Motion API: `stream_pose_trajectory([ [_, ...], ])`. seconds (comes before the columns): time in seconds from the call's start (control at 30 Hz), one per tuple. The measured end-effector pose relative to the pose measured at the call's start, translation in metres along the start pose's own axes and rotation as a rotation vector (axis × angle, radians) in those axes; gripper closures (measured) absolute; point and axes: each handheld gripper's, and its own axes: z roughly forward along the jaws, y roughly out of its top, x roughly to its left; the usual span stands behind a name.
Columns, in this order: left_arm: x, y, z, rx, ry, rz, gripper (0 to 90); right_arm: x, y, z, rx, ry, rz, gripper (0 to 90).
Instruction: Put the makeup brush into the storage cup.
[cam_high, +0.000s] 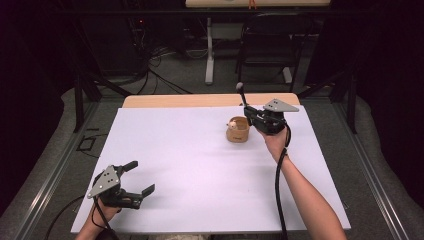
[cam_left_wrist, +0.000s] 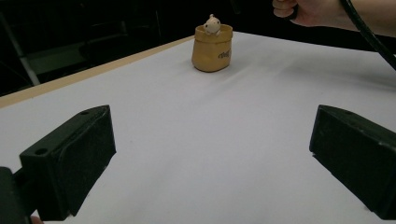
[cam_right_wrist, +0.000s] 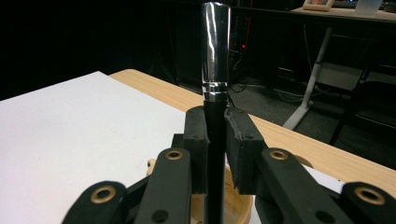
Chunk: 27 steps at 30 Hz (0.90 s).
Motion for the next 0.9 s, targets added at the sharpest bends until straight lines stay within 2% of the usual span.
stream_pose_trajectory([
  [0.5, 0.0, 0.0, -0.001, 0.0, -0.003, 0.0, 0.3, -0.001, 0.002, 0.012, -0.019, 0.007, 0.001, 79.1],
  [0.9, 0.0, 0.0, -0.001, 0.001, -0.003, 0.001, 0.3, 0.0, -0.002, 0.026, -0.007, 0.019, 0.005, 79.1],
])
